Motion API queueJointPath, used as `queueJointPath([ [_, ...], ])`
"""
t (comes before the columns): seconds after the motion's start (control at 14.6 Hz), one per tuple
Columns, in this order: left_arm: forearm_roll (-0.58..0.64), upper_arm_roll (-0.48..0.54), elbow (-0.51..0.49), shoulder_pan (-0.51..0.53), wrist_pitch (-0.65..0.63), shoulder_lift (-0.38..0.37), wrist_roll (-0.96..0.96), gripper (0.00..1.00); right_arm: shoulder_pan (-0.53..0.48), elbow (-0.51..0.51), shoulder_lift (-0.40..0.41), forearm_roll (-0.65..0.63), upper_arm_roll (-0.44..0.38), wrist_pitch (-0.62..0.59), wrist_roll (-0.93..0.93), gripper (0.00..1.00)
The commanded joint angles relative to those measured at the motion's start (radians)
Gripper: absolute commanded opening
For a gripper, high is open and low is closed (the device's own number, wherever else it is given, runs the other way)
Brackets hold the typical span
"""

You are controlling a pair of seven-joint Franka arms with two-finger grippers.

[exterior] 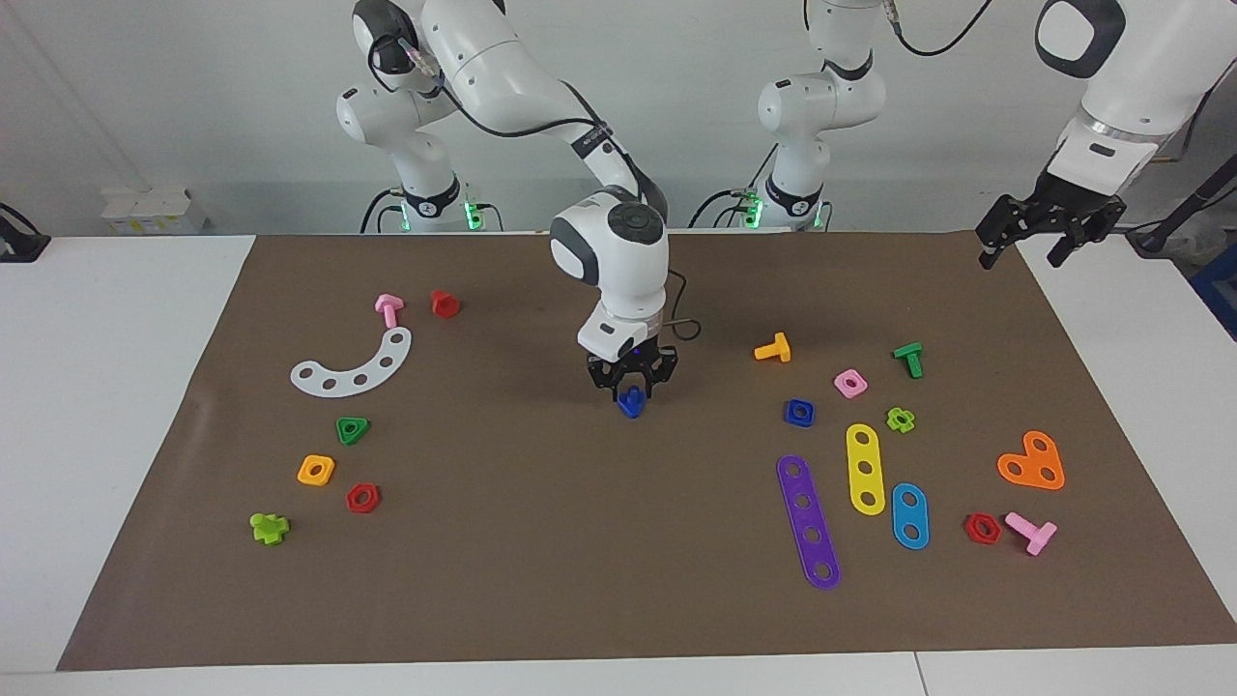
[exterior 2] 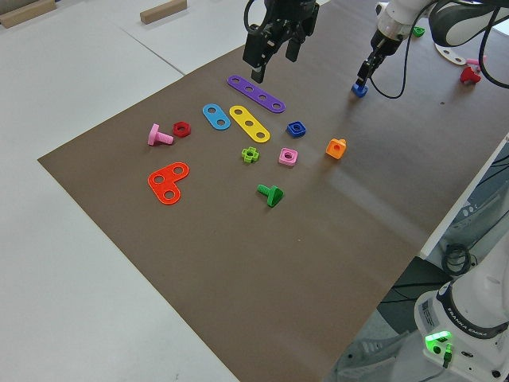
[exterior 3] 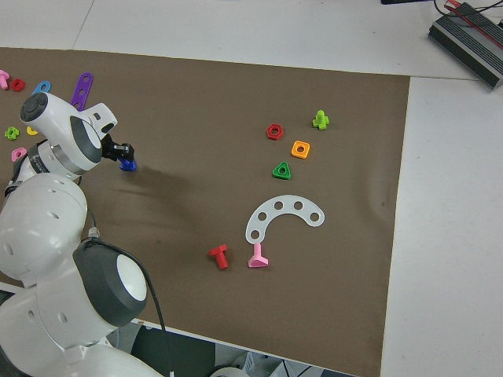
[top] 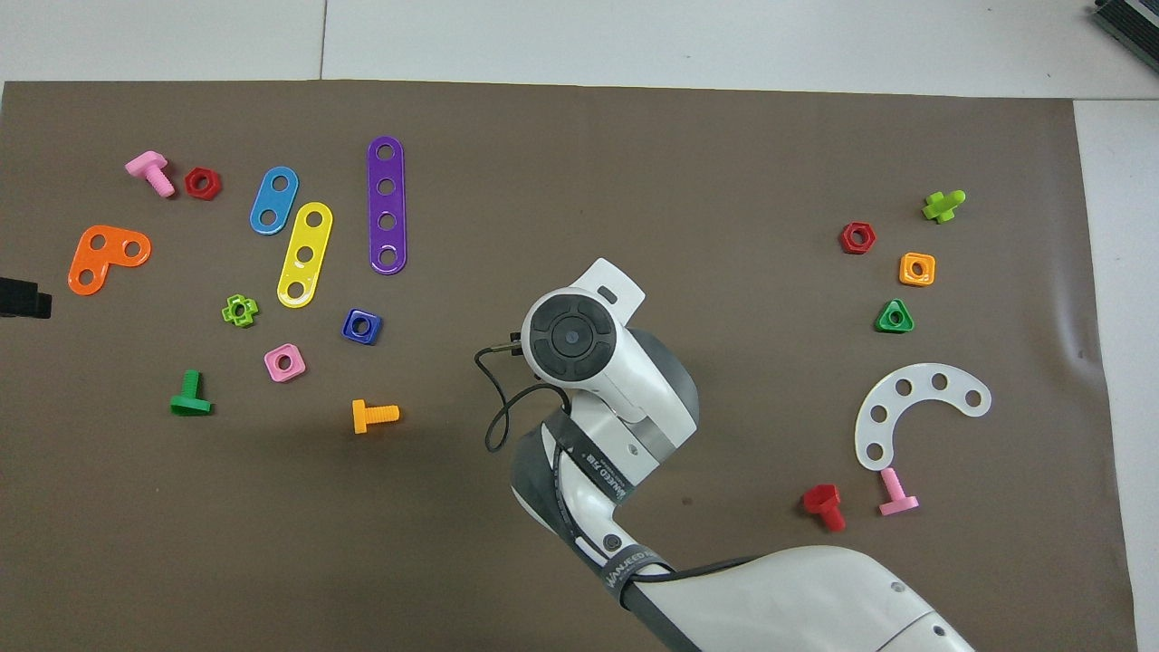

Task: Unscrew and place screws in storage area
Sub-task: 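Carry the blue bolt with the right gripper toward the green triangle nut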

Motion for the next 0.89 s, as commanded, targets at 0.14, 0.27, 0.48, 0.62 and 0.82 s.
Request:
queueJointPath([
  [0.14, 0.031, 0.003, 0.029, -0.062, 0.013, 0.028, -0.039, 1.0, 0.02, -0.017, -0.009, -0.022, -0.002, 0.007, 0.067, 0.0],
  [0.27, 0.029, 0.003, 0.013, -0.075, 0.013, 0.022, -0.08, 1.0, 0.019, -0.016, -0.012, -0.019, -0.002, 0.007, 0.087, 0.0],
  [0.48, 0.023, 0.002, 0.015, -0.073, 0.013, 0.022, -0.076, 1.0, -0.018, -0.03, -0.061, -0.019, -0.004, 0.001, 0.092, 0.0],
  [0.62, 0.023, 0.002, 0.024, -0.073, 0.005, 0.025, -0.074, 1.0, -0.075, -0.048, -0.093, -0.019, -0.004, 0.001, 0.089, 0.0],
  [0.82, 0.021, 0.003, 0.07, -0.073, -0.012, 0.036, -0.074, 1.0, -0.167, -0.166, -0.188, -0.019, -0.004, 0.007, 0.062, 0.0],
])
